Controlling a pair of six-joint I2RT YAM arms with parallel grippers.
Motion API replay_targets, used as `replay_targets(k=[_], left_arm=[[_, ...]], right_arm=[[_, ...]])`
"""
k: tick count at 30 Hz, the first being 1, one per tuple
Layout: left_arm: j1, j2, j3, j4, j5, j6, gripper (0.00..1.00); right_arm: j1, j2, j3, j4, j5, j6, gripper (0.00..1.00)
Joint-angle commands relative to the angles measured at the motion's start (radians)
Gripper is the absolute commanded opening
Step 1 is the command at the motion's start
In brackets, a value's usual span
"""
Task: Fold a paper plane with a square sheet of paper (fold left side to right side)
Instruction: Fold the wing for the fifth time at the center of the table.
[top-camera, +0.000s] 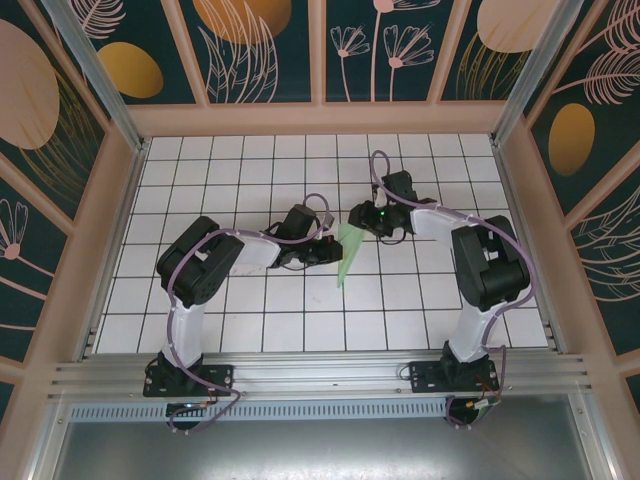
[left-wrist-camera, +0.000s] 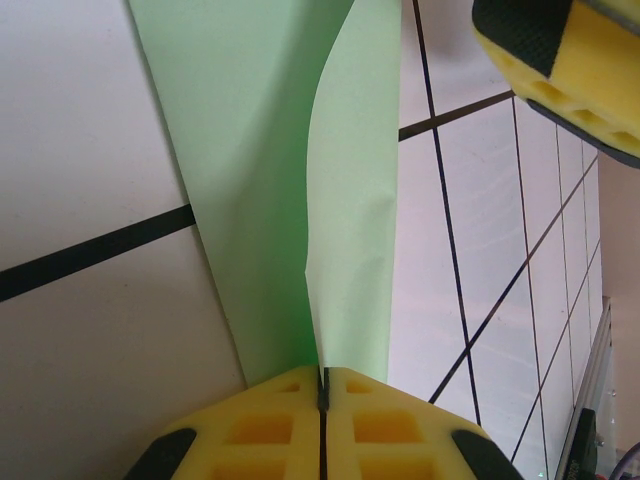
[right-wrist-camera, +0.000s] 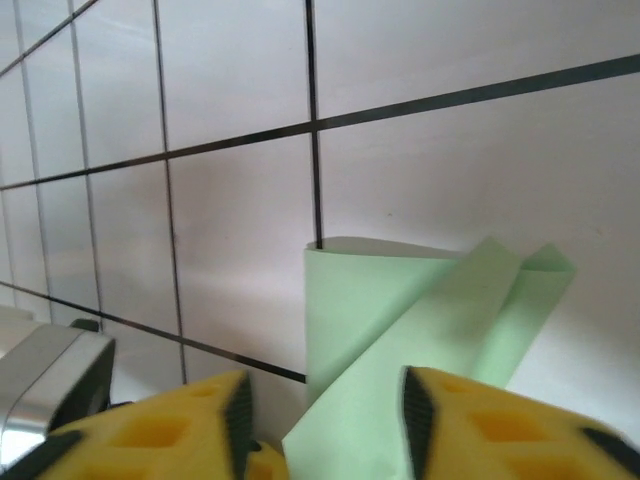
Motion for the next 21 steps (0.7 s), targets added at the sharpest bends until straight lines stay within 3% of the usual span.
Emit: replay_targets(k=[1,5,8,21], left_arm=[[-0.005,0.044,0.008,-0.062,-0.029,0.027,0.07],[-0.006,0.046,0.009,-0.070,-0.029,0.030,0.07],[-0.007,0.046,0.013,-0.078,-0.033,0.035,0.07],[-0.007,0.048,0.019,-0.101,-0.043,0.044,0.07]], right_arm=[[0.009,0.009,-0.029,0.035,-0.056,0.020,0.30],[0.020,0.039,-0.028,0.041,-0.061,0.024,0.12],[0.022,0.052,-0.032,0.029,-0.056,0.019,0.06],[0.023,0.058,-0.084,0.038,-0.039,0.016,0.00]])
